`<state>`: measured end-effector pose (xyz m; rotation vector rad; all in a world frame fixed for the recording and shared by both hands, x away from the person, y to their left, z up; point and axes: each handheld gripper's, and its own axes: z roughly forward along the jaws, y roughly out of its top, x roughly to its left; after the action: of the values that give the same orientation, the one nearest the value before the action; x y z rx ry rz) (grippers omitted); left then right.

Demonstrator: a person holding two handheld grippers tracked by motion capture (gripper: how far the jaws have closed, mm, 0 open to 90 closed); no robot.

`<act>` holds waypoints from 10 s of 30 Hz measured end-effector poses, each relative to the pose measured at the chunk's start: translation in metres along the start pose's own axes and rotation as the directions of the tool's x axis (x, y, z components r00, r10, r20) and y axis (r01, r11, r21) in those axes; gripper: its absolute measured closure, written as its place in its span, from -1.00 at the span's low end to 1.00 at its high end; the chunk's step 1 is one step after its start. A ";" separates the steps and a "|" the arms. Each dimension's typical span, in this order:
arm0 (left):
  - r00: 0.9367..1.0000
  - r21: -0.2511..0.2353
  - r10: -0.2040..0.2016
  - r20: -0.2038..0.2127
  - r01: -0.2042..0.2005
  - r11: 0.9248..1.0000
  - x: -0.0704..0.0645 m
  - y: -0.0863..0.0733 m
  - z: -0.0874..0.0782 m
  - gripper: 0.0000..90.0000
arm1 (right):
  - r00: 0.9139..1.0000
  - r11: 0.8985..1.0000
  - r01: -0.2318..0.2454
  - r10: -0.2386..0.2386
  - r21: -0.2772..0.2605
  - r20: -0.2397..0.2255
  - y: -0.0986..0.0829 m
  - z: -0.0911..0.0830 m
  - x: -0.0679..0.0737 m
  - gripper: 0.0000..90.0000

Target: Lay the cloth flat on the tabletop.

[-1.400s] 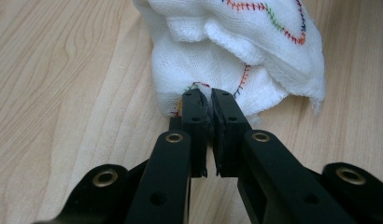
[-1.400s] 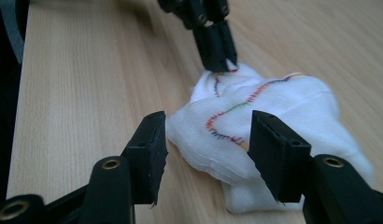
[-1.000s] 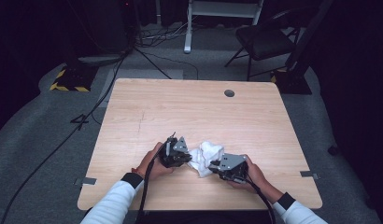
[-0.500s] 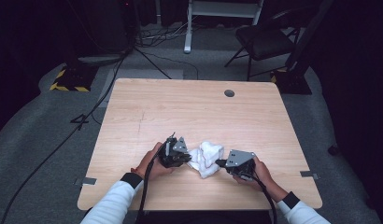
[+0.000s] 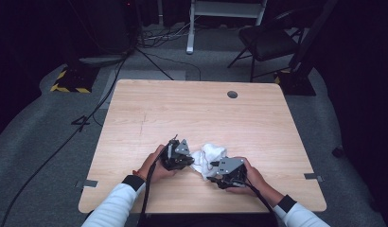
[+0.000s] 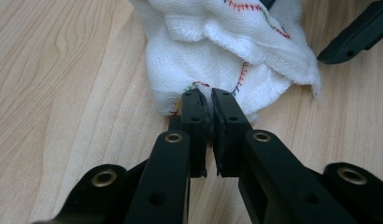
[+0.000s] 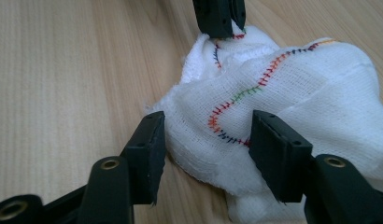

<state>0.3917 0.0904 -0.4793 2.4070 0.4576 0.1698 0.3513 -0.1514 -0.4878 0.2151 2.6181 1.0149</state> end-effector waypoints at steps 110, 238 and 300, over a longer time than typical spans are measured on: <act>0.997 -0.162 0.056 -0.051 -0.064 0.985 -0.010 0.005 -0.029 0.84 | 0.909 0.940 -0.326 0.340 -0.097 0.243 -0.072 -0.093 -0.080 0.96; 0.995 -0.107 0.081 0.051 -0.075 0.991 0.013 0.019 -0.023 0.88 | 0.897 0.909 -0.407 0.378 0.094 0.229 -0.097 -0.074 -0.064 -0.14; 0.999 0.027 -0.045 -0.023 0.045 0.999 -0.038 -0.017 0.000 -0.43 | 0.923 0.927 -0.360 0.336 0.106 0.187 -0.104 -0.095 -0.027 -0.15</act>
<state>0.3520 0.0887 -0.4902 2.4219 0.5273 0.1717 0.3406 -0.2943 -0.4861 0.7908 2.5483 0.8731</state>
